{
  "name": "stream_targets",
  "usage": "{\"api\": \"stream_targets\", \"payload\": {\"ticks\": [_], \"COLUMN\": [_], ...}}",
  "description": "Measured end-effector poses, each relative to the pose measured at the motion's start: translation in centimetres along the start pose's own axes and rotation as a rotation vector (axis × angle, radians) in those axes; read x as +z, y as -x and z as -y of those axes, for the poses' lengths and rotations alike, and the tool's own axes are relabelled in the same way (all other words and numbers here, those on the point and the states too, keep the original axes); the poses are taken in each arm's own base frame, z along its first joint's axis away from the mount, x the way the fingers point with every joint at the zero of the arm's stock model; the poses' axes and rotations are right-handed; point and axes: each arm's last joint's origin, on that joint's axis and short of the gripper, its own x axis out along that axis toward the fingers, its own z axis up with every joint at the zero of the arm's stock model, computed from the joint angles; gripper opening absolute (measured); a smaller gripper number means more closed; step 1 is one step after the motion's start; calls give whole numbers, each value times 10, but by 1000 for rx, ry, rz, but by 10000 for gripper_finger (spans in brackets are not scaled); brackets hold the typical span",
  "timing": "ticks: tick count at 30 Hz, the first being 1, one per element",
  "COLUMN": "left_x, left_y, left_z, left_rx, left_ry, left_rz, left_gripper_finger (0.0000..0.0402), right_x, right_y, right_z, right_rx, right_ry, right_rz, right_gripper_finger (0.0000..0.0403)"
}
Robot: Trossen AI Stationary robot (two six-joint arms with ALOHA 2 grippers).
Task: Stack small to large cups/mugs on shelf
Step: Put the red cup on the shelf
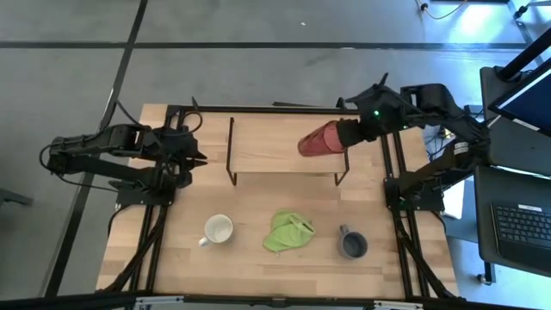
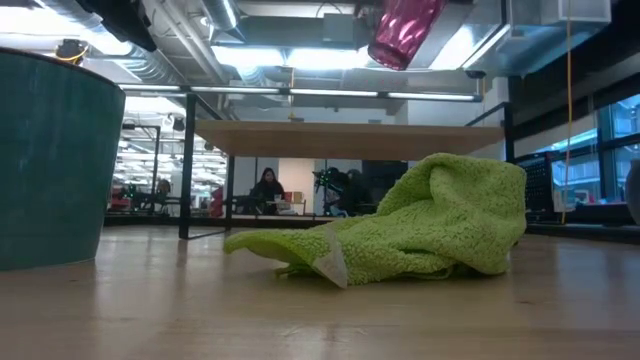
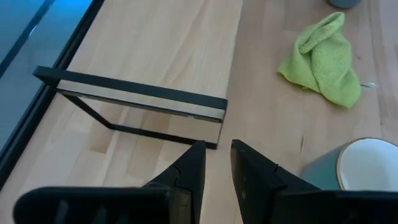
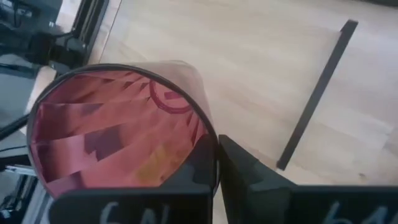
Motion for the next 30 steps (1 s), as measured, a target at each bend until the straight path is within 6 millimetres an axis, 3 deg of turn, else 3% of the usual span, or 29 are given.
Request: {"api": "stream_targets", "payload": {"ticks": [13, 21, 30], "left_x": [1, 1, 1], "left_y": [-1, -1, -4], "left_z": [-8, -11, -13], "left_rx": [-4, -17, -14], "left_ry": [54, 111, 146], "left_rz": [-8, -11, -20], "left_gripper_finger": [71, 71, 71], "right_x": [31, 38, 42], "right_y": [-22, -22, -40], "right_z": [32, 39, 31], "right_rx": [-88, -115, -138], "right_ry": [51, 103, 145], "right_rz": [-50, -25, -70], "right_gripper_finger": [9, 9, 9]}}
